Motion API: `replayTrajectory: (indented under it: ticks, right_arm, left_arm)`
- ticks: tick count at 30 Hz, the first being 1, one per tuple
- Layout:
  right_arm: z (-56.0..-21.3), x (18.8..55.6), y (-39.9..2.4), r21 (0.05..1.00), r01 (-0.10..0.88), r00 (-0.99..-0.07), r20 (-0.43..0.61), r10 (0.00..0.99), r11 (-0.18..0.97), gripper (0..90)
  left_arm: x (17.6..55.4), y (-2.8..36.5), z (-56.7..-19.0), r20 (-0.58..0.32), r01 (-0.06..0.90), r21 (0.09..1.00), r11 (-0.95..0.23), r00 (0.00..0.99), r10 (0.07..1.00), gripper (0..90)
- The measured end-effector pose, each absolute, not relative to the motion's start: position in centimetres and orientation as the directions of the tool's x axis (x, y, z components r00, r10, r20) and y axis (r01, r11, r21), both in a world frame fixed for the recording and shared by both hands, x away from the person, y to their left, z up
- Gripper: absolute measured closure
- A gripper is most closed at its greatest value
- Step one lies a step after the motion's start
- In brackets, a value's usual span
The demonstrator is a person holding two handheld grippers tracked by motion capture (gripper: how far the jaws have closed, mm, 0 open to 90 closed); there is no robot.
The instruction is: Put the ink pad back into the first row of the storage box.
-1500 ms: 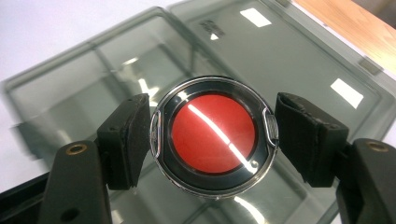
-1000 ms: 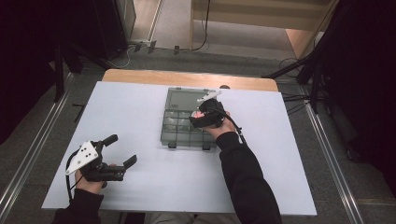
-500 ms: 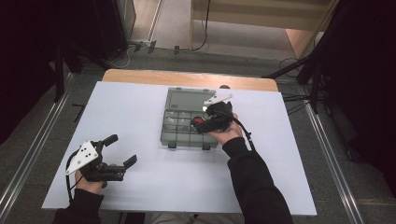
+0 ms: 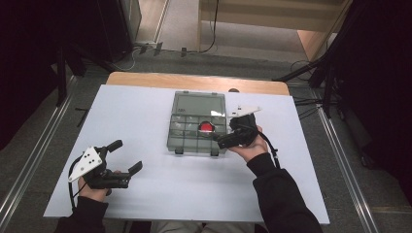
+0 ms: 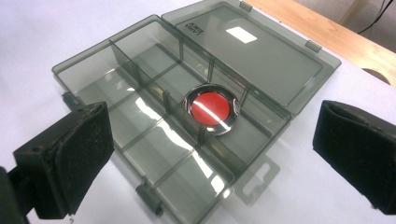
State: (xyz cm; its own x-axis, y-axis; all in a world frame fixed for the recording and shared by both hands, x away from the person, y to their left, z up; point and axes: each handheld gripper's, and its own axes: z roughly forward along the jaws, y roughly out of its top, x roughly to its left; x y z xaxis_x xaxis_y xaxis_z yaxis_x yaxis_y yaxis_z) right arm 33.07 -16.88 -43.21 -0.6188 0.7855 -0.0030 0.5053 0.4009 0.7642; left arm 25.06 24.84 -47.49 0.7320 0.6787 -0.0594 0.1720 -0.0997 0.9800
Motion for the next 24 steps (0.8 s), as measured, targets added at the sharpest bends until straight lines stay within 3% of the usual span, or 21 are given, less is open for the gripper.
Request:
replayTrajectory:
  ticks: [13, 24]
  right_arm:
    - [-44.6, 30.0, -20.0, 0.769, 0.532, -0.596, 0.043, 0.802, 0.354, 0.0]
    - [-45.9, 26.3, -22.7, 0.826, 0.484, -0.576, 0.052, 0.816, 0.288, 0.0]
  left_arm:
    - [25.1, 24.8, -47.5, -0.055, 0.17, 0.98, -0.104, 0.732, 0.679, 0.0]
    - [25.1, 24.7, -47.5, -0.056, 0.171, 0.98, -0.104, 0.732, 0.679, 0.0]
